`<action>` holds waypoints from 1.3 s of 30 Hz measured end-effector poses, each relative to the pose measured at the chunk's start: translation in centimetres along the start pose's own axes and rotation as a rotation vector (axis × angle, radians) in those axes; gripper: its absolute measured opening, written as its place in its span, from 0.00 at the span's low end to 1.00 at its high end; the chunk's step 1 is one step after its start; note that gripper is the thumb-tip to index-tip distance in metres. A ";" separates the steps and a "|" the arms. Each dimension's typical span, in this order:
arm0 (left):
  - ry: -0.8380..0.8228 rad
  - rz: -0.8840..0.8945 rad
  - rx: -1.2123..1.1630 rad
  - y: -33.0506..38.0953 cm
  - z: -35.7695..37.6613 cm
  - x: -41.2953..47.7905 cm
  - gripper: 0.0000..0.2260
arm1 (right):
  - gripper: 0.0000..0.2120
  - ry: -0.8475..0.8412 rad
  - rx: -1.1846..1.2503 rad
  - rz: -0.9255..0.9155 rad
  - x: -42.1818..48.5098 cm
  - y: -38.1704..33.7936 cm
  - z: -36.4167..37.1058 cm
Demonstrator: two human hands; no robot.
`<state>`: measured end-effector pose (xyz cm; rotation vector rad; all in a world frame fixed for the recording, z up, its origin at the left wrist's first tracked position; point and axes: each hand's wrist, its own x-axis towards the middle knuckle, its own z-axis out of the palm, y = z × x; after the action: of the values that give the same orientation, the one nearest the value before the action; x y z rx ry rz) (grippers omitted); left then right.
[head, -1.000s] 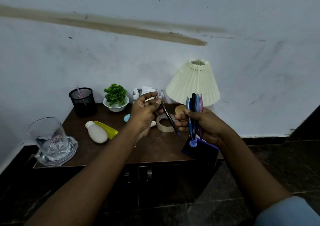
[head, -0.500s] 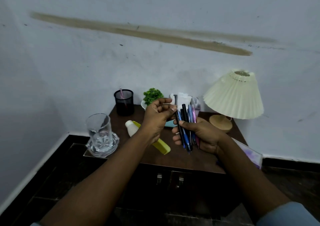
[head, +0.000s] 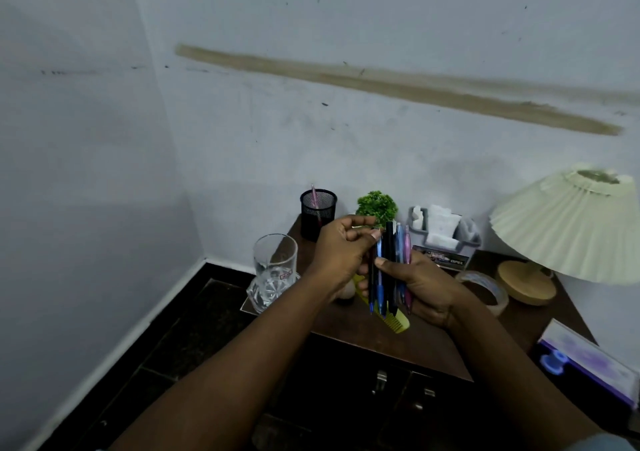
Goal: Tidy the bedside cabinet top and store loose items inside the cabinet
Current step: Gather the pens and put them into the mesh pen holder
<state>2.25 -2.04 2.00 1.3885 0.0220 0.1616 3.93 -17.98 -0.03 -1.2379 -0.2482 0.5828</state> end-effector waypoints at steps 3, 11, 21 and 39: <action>0.029 0.090 0.146 0.5 -0.5 0.0 0.10 | 0.14 -0.001 0.022 -0.035 0.6 0.1 0.5; 0.229 0.194 0.938 4.9 -4.0 7.1 0.19 | 0.10 0.178 0.147 -0.137 2.2 0.3 -0.5; 0.439 -0.342 0.983 -0.1 -1.1 11.3 0.29 | 0.08 0.200 0.107 -0.199 0.8 -1.2 -3.7; 0.064 0.276 0.691 0.4 5.0 -4.6 0.08 | 0.07 0.369 0.062 -0.461 -9.7 -6.6 -6.8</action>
<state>-1.81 -7.47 2.93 2.0733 -0.0674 0.4591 1.01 -30.11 5.26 -1.1539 -0.1928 -0.0376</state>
